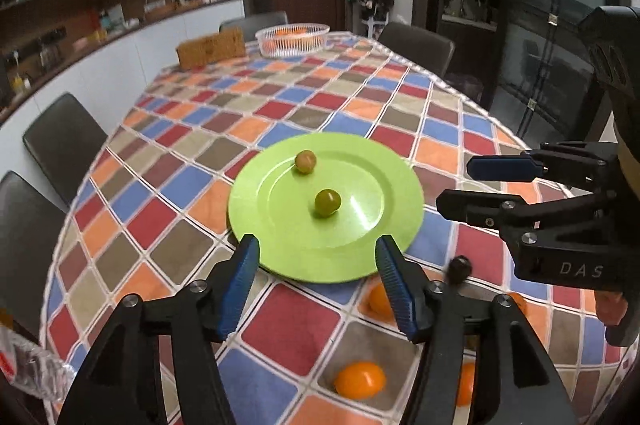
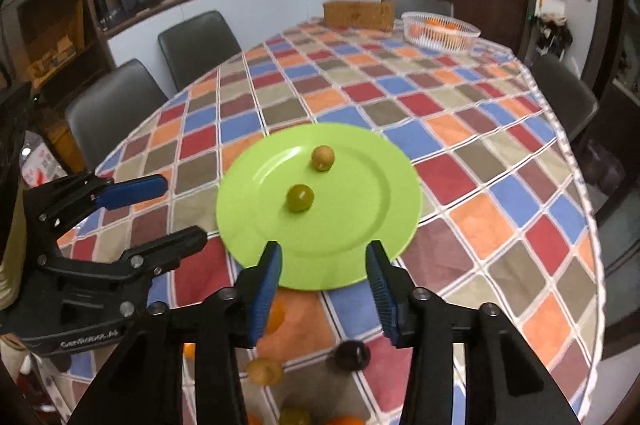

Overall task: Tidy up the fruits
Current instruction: 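Withdraw both open grippers from the green plate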

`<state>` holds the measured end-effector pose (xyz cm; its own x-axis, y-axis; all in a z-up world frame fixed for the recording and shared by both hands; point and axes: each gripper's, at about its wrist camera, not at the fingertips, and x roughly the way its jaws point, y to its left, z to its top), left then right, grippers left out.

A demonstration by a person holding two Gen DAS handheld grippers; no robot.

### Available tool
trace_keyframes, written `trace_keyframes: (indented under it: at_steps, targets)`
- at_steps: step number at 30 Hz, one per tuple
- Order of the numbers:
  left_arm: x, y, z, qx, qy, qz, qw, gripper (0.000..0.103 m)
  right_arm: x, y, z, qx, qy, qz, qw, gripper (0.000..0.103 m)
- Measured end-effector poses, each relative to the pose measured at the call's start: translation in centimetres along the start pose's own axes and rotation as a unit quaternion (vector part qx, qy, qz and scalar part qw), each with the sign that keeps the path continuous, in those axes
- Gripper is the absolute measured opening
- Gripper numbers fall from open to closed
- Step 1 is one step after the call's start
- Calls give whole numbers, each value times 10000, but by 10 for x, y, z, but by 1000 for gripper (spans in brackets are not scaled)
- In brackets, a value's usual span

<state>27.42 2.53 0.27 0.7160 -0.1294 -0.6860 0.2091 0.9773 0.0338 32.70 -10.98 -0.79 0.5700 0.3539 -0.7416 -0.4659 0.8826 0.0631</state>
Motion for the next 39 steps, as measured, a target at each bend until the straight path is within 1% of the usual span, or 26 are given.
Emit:
trace_keyframes:
  at_steps: [2,4,6,8,10,13,15,17,21,27,30,33,37,39]
  targets:
    - [-18,-6,-3,11,-174,-3,9998,67,-14,3,-4,2,-127,19,9999,50]
    - [-32,-10,-6,-18,-314,23,9995,76,-29,6,-9,22,-251,18,9997,50]
    - [-46,-13,-11,-55,-444,42,9990,81,-44,9,-15,38,-381,23,9993,50]
    - [-60,-16,-16,-69,-559,19,9984,84,-59,12,-22,55,-503,-2,9987,57]
    - [-71,-21,-19,-32,-660,74,9978,86,-70,14,-29,57,-620,-72,9980,62]
    - [-85,-29,-26,45,-818,167,9965,87,-87,17,-41,66,-785,-240,9966,63]
    - [-93,-33,-32,55,-882,127,9960,88,-94,17,-47,104,-839,-268,9961,65]
    - [-99,-38,-37,69,-913,74,9958,88,-101,17,-54,188,-882,-285,9955,69]
    - [-106,-48,-49,127,-955,90,9953,88,-115,18,-72,253,-944,-364,9945,69]
    - [-109,-57,-67,116,-931,-74,9956,88,-127,23,-95,152,-1105,-612,9919,69]
    - [-110,-59,-76,108,-994,-114,9949,88,-130,25,-105,141,-1217,-775,9894,69]
    - [-111,-61,-82,150,-1054,-197,9941,88,-128,29,-115,29,-1185,-991,9880,69]
    - [-106,-68,-89,362,-1000,-320,9938,88,-124,31,-129,-28,-1101,-956,9893,69]
    - [-102,-72,-94,451,-947,-382,9938,88,-119,32,-136,-62,-989,-916,9908,69]
